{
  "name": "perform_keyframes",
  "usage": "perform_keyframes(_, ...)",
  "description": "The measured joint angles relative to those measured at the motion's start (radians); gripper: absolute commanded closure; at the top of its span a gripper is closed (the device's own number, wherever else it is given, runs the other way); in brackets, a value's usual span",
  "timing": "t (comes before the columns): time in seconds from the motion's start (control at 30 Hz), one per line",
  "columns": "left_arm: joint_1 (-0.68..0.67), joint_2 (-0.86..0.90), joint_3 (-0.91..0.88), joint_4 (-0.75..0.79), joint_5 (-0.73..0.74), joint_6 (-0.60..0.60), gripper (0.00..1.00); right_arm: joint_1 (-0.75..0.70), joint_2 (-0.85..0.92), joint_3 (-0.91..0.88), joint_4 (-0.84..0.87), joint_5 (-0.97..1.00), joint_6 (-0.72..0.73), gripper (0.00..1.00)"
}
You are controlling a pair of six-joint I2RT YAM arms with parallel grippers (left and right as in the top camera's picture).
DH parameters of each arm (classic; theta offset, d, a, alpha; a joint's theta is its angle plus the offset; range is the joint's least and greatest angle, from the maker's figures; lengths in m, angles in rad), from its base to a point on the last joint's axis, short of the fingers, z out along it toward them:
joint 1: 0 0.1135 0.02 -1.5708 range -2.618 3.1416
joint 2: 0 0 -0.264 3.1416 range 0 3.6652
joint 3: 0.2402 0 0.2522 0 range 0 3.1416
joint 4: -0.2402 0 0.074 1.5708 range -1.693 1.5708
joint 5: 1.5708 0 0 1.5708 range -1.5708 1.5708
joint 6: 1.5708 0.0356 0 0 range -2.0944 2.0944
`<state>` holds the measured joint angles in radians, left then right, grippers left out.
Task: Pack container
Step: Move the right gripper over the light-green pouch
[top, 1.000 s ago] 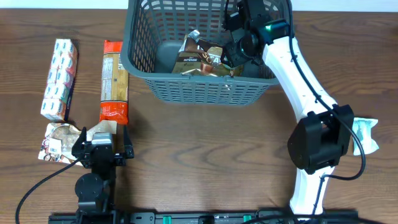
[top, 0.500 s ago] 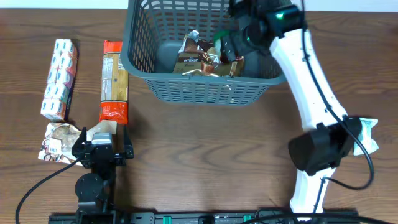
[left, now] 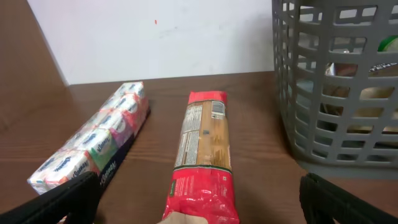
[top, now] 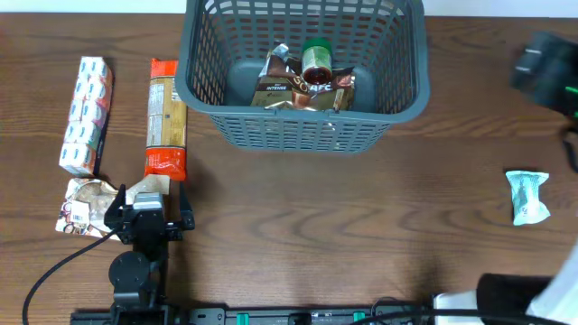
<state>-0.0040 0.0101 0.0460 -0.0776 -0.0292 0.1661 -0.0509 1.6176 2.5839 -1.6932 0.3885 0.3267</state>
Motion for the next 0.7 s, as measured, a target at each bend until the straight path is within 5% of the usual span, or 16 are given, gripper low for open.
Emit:
perform_keyframes(0.33,0.0,0.0,0.0,0.0,0.0,0.0,0.01,-0.378,0.037,-0.165,0.0,-0.129,-0.115,0.01)
perform_keyframes(0.7,0.0,0.0,0.0,0.0,0.0,0.0,0.01,-0.486,0.179,-0.617,0.187,-0.179,-0.3,0.01)
